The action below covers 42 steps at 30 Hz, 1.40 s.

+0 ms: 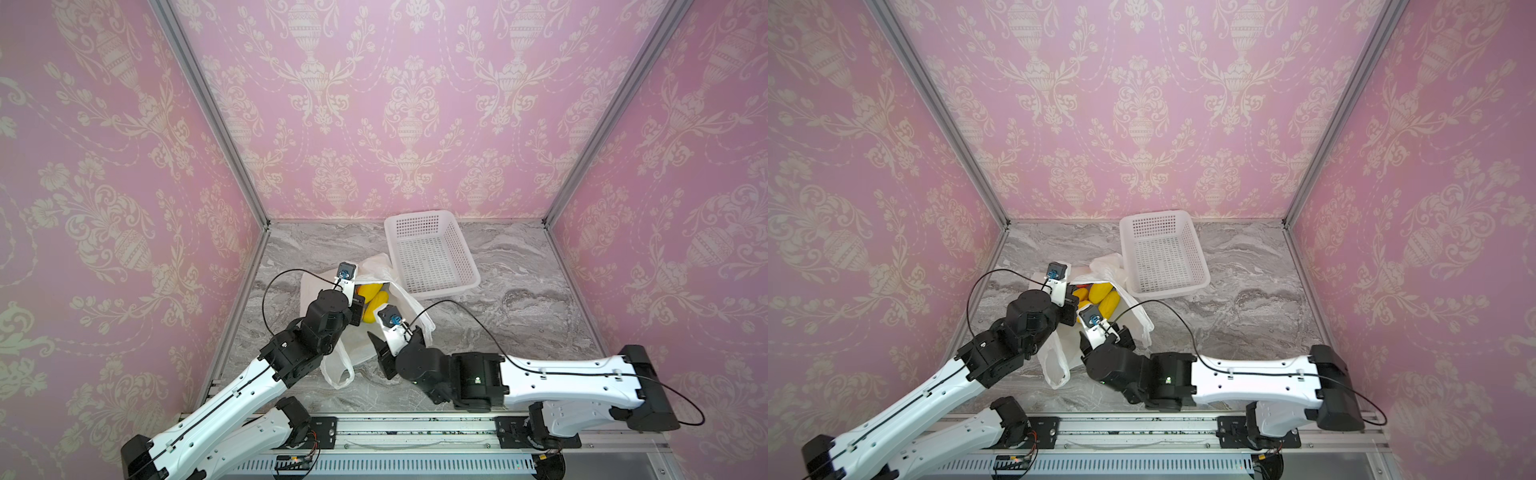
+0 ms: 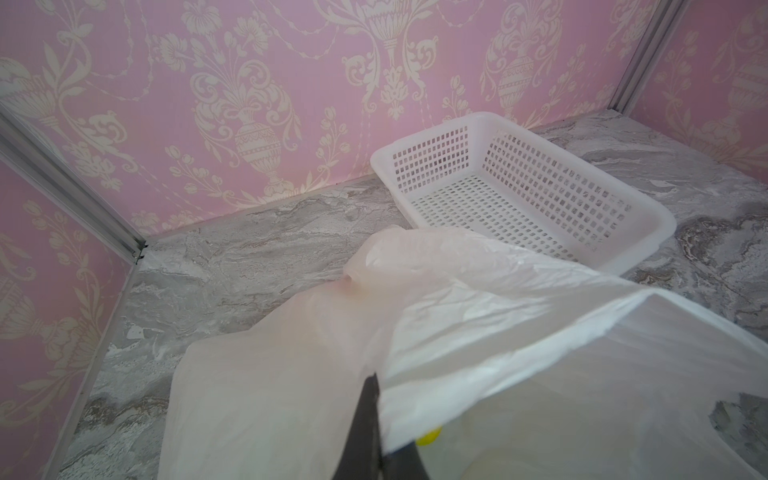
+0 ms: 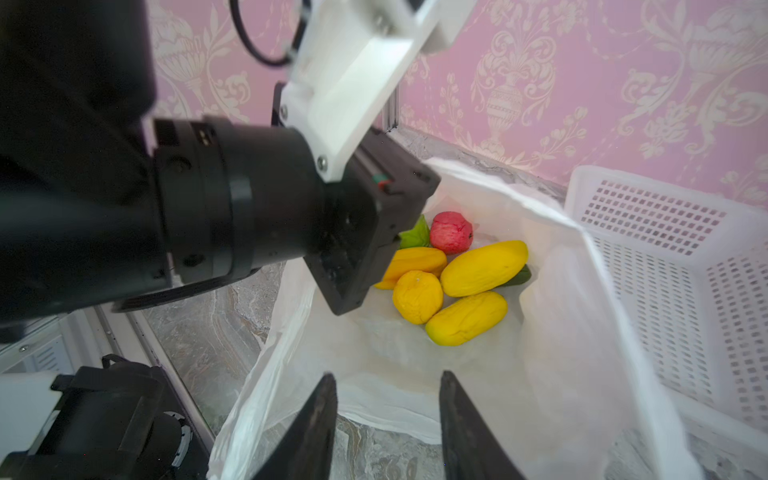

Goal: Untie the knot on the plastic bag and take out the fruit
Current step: 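Release the bag edge and lower the right gripper into the bag, then grasp the round yellow melon with the right gripper and lift it out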

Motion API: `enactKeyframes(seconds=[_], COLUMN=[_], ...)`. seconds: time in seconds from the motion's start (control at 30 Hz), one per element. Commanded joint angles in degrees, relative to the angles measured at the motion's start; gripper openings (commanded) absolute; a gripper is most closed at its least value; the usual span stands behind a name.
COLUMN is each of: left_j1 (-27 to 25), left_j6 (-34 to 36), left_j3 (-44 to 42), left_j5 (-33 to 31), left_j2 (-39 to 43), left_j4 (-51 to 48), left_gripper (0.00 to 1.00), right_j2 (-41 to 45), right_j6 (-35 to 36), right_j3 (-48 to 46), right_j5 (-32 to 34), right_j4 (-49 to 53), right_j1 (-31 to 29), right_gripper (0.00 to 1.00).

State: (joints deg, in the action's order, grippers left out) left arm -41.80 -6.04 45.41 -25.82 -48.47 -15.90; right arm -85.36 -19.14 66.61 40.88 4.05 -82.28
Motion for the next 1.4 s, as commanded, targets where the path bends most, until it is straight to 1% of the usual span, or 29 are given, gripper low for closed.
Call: enactKeyframes(seconds=[0.0, 0.07, 0.1, 0.2, 0.3, 0.4, 0.47, 0.5, 0.57, 0.6, 0.7, 0.73, 0.8, 0.9, 1.0, 1.13, 1.2, 1.37], left_j1=[0.78, 0.87, 1.02, 1.11, 1.17, 1.19, 1.18, 1.19, 1.20, 1.20, 1.20, 1.20, 1.15, 1.20, 1.18, 1.13, 1.15, 1.20], left_j6=[-0.45, -0.63, -0.75, -0.89, -0.98, -0.94, -0.68, -0.58, -0.59, -0.65, -0.70, -0.72, -0.67, -0.37, -0.45, -0.44, -0.37, -0.37], left_j3=[0.82, 0.99, 0.93, 0.74, 0.82, 0.74, 0.57, 0.47, 0.47, 0.56, 0.65, 0.64, 0.49, 0.55, 0.70, 0.57, 0.38, 0.47], left_j5=[-1.83, -1.82, -1.77, -1.47, -1.69, -1.95, -1.55, -1.07, -0.79, -0.99, -1.15, -0.99, -0.68, -0.11, -0.20, 0.22, 0.46, 0.51], left_j2=[0.81, 1.16, 1.33, 1.40, 1.37, 1.81, 2.11, 2.16, 2.02, 1.90, 2.06, 2.21, 2.33, 2.00, 1.62, 1.80, 1.67, 1.86], left_j4=[-0.87, -1.23, -1.25, -1.20, -1.52, -1.41, -1.09, -0.90, -1.19, -1.40, -1.69, -1.60, -1.20, -1.14, -1.55, -1.19, -1.05, -1.35], left_gripper=[0.00, 0.00, 0.00, 0.00, 0.00, 0.00, 0.00, 0.00, 0.00, 0.00, 0.00, 0.00, 0.00, 0.00, 0.00, 0.00, 0.00, 0.00], right_j2=[-7.52, -10.52, -11.48, -12.93, -13.96, -16.17, -18.92, -20.75, -23.40, -24.59, -27.31, -28.02, -29.32, -31.36, -33.23, -37.35, -39.83, -44.44], right_j6=[-1.65, -4.32, -4.95, -4.79, -5.09, -6.58, -6.96, -7.44, -9.60, -10.96, -14.72, -16.31, -17.15, -15.50, -11.71, -8.99, -8.72, -9.07], right_j3=[0.19, -0.37, -1.70, -5.17, -8.83, -9.89, -9.31, -9.05, -8.46, -7.90, -5.44, -4.28, -2.36, -0.21, 3.78, 12.05, 15.82, 22.60], right_j5=[-0.55, 0.46, 0.45, 0.50, 3.57, 2.36, 2.09, 1.91, -0.70, -2.88, -8.65, -9.50, -10.53, -11.74, -11.38, -9.20, -7.99, -4.94], right_j4=[-9.94, -13.18, -16.37, -24.10, -30.40, -32.43, -33.45, -34.17, -34.50, -34.12, -29.46, -27.15, -24.06, -23.91, -23.28, -17.15, -14.51, -8.08], right_j1=[-0.13, -0.15, -0.03, -0.07, 0.24, 1.77, 3.06, 3.68, 5.39, 6.45, 10.37, 11.40, 12.73, 13.55, 13.61, 14.15, 14.58, 15.91], right_gripper=[0.35, 0.35, 0.36, 0.35, 0.40, 0.40, 0.37, 0.37, 0.40, 0.42, 0.45, 0.46, 0.53, 0.61, 0.69, 0.80, 0.82, 0.83])
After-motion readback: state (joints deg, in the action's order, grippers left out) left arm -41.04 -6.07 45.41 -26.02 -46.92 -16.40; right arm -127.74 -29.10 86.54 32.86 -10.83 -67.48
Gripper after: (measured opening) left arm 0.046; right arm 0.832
